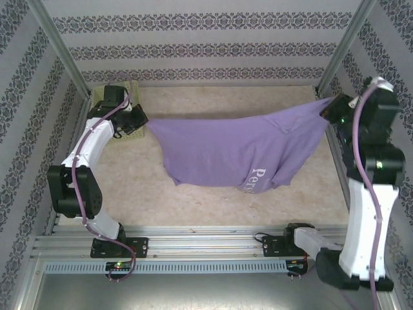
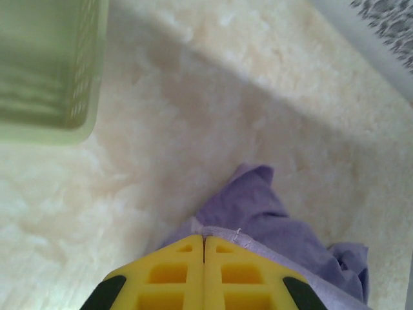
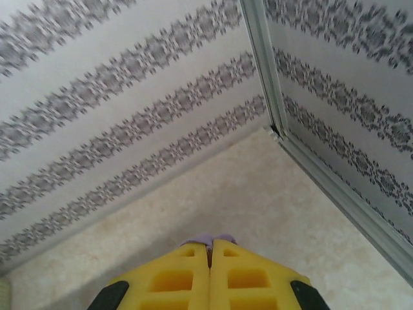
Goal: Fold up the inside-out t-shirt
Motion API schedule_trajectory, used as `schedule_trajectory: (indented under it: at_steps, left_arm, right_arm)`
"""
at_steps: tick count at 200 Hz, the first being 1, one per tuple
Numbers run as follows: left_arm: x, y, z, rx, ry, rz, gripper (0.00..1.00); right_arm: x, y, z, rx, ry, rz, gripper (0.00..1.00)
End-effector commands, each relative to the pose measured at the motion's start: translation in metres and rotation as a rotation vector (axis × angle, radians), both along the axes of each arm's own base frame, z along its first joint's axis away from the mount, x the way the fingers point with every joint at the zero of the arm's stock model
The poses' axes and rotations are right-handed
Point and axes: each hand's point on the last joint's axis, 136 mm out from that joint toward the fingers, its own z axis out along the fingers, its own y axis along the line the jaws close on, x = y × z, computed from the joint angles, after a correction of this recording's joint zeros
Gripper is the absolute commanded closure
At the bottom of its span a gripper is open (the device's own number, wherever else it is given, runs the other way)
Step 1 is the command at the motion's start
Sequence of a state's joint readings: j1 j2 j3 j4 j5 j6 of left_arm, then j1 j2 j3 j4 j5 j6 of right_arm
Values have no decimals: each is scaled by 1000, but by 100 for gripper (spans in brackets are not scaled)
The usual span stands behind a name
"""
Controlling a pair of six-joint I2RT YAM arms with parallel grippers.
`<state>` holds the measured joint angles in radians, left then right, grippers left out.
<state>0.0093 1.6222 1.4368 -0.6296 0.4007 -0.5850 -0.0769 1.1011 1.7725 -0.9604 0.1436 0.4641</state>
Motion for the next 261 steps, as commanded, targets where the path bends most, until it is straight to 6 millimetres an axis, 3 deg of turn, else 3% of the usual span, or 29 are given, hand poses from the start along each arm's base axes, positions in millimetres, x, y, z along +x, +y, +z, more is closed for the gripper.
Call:
schedule_trajectory:
  at_steps: [1,23,49,88,102,117,137,159,194,228,249,261]
  left_arm:
    - [-3,7,149,13,-357,2,100]
    - [-31,10,226,36,-581,21,100]
    - [-79,11,290,30,-817,41,100]
    - [-145,13,337,54,-1007,58,100]
    - [-160,14,346,62,-1046,68,100]
    - [-165,17,351,77,-1057,87,100]
    - [-152,19,349,95,-1036,87,100]
    - [-120,18,337,101,-970,66,100]
    - [-46,10,284,70,-773,1,100]
    - [19,11,228,53,-631,-5,100]
    - [51,10,212,37,-596,-4,100]
    - [67,11,213,40,-595,-5,100]
  right_arm:
    - [-17,-6,63,-34,-172,-28,100]
    - [-46,-6,114,-59,-296,-47,100]
    - [-96,-8,161,-93,-448,-85,100]
    - [-170,-3,205,-138,-680,-96,100]
    - [-183,-2,211,-151,-715,-100,100]
    - [-183,-2,212,-155,-721,-102,100]
    - [-165,-3,213,-157,-703,-97,100]
    - [-124,-5,208,-156,-648,-87,100]
    - [-53,-6,186,-151,-544,-45,100]
    - [24,-8,143,-143,-428,-14,100]
    - [67,-10,125,-129,-383,3,100]
    - [89,-10,120,-121,-368,11,100]
